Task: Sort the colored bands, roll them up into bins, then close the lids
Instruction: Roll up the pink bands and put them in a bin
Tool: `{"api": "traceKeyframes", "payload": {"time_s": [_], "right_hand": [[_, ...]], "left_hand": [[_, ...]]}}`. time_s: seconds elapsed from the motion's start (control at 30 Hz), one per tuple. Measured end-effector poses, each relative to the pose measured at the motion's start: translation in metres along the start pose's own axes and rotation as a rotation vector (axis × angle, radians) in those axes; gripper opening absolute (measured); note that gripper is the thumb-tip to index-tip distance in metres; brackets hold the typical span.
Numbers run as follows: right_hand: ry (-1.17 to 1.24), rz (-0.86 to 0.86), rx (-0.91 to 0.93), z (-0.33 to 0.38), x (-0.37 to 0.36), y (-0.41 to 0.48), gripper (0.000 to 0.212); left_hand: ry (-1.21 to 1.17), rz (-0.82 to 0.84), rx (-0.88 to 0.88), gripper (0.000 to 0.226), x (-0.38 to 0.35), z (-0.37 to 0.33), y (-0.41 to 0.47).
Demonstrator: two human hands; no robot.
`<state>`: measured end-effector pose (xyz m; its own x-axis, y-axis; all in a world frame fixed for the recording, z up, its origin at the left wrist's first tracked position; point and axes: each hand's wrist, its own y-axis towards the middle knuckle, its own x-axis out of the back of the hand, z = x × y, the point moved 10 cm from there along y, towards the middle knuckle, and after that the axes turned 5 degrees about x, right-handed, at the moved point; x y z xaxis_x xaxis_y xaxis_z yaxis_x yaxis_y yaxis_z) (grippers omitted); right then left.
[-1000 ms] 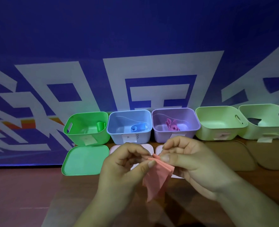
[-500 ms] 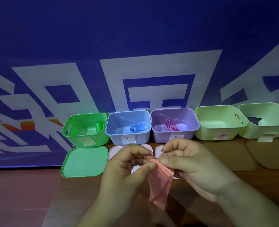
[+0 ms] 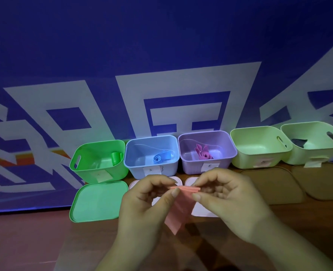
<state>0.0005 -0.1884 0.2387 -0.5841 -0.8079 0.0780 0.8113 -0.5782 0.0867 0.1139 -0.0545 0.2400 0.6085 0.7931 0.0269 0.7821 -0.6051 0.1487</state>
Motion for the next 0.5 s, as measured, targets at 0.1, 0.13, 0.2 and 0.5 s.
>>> {"api": "traceKeyframes", "payload": {"time_s": [0.1,0.13,0.2,0.5], "right_hand": [[0.002,-0.042,0.012,-0.0011,0.0021,0.0043,0.035],[-0.002,-0.053,0.019,-0.0012,0.0023,0.0051,0.036],[-0.016,-0.081,0.047,0.0005,0.0032,0.0061,0.035],[-0.196,-0.098,0.156,0.0072,0.0009,0.005,0.037]], "left_hand": [[-0.019,0.015,0.002,0.022,-0.0008,-0.0013,0.0035],[-0.024,0.021,0.003,0.024,-0.0008,-0.002,0.0044],[-0.039,0.033,0.012,0.025,-0.0013,-0.0025,0.0063],[0.03,0.029,-0.037,0.023,0.004,-0.0052,0.0097]]}}
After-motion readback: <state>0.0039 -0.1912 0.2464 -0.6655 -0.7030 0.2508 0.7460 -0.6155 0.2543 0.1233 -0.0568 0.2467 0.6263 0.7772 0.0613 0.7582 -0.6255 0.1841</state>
